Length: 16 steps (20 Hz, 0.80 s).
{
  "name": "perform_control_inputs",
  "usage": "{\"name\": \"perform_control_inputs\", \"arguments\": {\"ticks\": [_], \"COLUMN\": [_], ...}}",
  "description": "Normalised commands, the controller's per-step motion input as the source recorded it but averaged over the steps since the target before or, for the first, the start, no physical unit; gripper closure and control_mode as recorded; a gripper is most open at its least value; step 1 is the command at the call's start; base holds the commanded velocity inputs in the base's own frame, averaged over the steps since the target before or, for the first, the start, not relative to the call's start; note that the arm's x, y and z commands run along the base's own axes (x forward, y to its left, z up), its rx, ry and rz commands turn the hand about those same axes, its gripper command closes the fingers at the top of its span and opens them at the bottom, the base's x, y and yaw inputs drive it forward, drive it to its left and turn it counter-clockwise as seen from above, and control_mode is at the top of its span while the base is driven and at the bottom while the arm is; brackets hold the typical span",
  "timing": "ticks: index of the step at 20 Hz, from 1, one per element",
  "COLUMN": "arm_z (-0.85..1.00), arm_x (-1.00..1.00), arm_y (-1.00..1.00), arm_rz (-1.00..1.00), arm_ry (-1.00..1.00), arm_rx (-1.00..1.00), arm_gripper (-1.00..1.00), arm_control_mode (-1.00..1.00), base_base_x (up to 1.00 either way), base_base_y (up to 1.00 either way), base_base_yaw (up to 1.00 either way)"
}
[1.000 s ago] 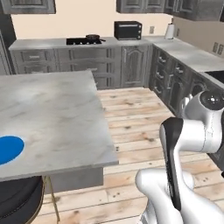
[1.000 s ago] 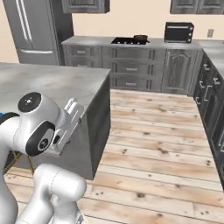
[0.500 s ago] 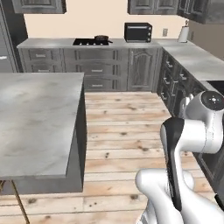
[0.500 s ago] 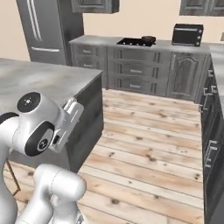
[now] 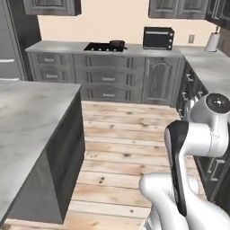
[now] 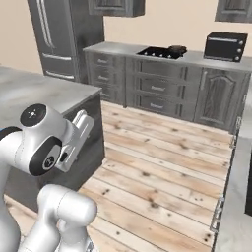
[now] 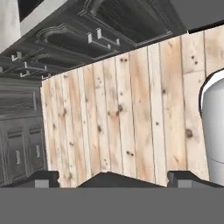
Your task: Take the chicken drumsticks from the pan and place one on each plate on the dining counter.
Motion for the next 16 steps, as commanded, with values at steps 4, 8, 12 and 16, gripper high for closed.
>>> {"name": "perform_control_inputs", "arguments": {"ticks": [4,8,12,16], "arm_z": [0.0,0.0,0.0,0.0], "arm_x": [0.0,0.0,0.0,0.0], "arm_y": [0.0,0.0,0.0,0.0], "arm_rz": [0.0,0.0,0.0,0.0], "arm_ry": [0.0,0.0,0.0,0.0], "arm_rx": [0.0,0.0,0.0,0.0], "arm_gripper": [-1.0,-1.0,-1.0,-1.0], "arm_control_mode": [1.0,1.0,1.0,1.0], "base_base_x": [1.0,1.0,1.0,1.0], "base_base_y": [-1.0,-0.79,-0.51,-0.26], "base_base_yaw": [0.25,0.17,0.09,0.05]}}
